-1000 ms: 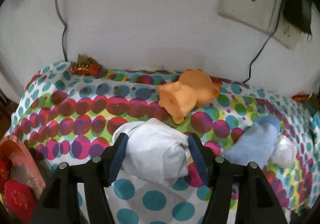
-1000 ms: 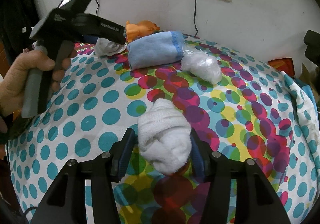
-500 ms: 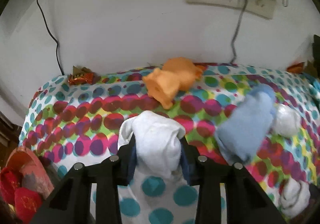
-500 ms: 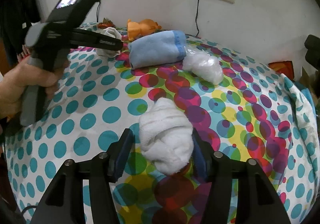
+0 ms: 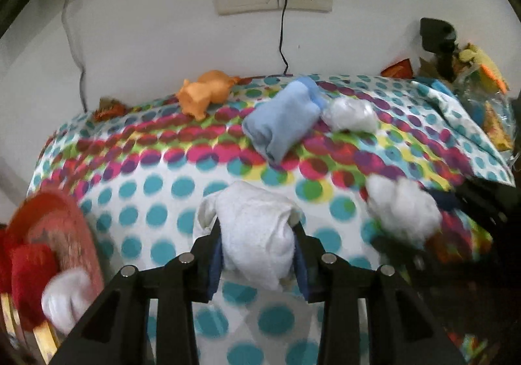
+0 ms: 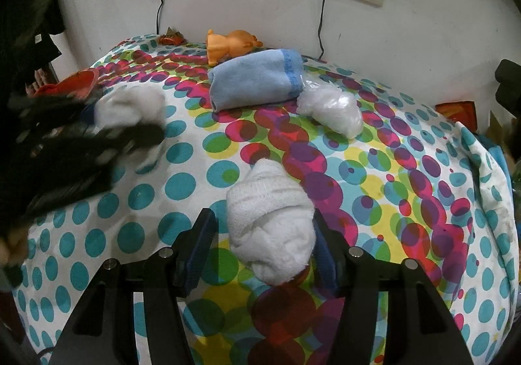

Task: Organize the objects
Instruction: 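Grasp another white rolled sock with the left tool while the right tool holds its sock, then carry the white sock onto the red tray and open the left tool while the right tool holds its sock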

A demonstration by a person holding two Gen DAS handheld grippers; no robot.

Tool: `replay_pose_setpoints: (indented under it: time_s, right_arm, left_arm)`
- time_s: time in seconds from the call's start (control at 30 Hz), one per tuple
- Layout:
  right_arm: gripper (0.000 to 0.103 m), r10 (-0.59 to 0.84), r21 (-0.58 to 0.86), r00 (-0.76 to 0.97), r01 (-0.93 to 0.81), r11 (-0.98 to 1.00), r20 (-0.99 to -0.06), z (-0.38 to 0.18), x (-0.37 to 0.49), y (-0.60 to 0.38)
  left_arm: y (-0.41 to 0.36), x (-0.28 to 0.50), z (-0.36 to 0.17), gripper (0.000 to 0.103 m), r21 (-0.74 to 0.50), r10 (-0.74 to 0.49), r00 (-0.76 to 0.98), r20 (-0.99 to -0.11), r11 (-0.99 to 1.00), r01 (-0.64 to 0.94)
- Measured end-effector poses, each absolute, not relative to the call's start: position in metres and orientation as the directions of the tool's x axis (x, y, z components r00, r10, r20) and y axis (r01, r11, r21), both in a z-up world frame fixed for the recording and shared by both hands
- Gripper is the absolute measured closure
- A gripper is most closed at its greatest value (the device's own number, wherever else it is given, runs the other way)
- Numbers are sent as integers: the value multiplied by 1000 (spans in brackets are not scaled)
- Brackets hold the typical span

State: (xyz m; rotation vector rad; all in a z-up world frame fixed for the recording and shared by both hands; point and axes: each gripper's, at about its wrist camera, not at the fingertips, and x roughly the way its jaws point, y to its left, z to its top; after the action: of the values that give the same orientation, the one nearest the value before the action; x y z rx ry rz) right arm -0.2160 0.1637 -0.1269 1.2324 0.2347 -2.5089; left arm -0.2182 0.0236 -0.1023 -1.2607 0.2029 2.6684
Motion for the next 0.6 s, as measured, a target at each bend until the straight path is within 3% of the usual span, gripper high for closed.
replay_pose_setpoints:
  time_s: [0.6]
  right_arm:
    - [47, -217, -6, -571, 363, -932, -792, -127, -216, 163]
  left_arm:
    - [0, -145, -115, 66, 42, 86, -669, -738, -984, -172]
